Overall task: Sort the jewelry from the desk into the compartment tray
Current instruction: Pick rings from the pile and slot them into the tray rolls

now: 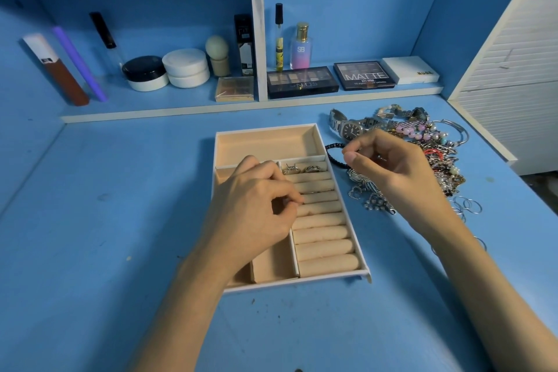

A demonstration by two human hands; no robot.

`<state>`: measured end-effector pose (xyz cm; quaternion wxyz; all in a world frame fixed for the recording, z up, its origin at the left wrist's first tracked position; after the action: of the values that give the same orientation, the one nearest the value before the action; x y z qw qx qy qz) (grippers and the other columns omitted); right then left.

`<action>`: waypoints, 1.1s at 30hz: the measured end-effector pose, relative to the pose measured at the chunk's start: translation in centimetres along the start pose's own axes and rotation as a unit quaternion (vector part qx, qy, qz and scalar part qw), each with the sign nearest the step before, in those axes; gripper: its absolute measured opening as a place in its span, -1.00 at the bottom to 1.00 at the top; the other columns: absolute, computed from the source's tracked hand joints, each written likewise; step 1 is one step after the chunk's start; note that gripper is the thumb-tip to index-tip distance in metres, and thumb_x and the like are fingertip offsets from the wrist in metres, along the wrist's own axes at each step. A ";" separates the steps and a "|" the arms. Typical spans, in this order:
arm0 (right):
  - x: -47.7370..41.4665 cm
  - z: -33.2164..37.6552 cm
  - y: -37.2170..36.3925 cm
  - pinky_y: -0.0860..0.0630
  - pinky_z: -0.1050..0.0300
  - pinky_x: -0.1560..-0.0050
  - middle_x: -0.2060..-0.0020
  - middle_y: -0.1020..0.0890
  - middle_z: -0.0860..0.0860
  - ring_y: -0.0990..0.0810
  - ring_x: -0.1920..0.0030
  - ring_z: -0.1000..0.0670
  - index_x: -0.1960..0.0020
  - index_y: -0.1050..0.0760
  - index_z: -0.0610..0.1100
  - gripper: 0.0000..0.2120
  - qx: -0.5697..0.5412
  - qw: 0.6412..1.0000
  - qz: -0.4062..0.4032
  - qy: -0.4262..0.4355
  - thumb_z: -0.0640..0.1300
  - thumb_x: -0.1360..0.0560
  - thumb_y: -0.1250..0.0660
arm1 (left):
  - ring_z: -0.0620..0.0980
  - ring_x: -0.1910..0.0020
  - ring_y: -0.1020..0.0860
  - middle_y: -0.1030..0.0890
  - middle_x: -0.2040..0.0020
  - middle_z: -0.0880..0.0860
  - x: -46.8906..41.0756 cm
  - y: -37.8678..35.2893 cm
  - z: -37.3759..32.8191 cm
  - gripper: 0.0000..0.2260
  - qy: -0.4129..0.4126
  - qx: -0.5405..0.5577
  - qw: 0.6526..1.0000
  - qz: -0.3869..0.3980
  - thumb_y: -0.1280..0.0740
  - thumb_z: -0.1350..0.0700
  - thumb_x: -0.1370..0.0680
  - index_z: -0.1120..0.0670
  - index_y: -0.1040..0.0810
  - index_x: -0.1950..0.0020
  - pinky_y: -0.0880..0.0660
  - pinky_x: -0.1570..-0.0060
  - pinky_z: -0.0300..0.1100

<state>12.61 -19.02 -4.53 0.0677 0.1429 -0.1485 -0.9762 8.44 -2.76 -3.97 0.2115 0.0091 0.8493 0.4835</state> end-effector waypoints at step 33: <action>7.0 -3.4 8.2 -0.35 0.38 0.23 0.22 -0.50 0.12 -0.45 0.24 0.19 0.05 -0.57 0.07 -0.73 0.297 0.929 0.208 -0.069 -0.03 -0.29 -0.54 | -0.16 0.10 -0.39 -0.56 0.14 -0.11 -0.8 -8.9 -12.6 -0.90 -0.088 0.104 0.982 0.127 -0.34 0.07 -0.47 -0.05 -0.59 0.04 -0.23 0.06 -0.51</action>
<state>7.69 -28.93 -6.97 0.2133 0.0543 -0.4626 -0.8588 6.21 -17.97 -5.47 0.2203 0.1820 0.8650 0.4125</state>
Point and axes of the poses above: each hand's wrist, its own x-axis away from the middle knuckle, its own y-axis out of the back of the hand, z = x × y, the point moved 10 cm from there along -x, towards the middle knuckle
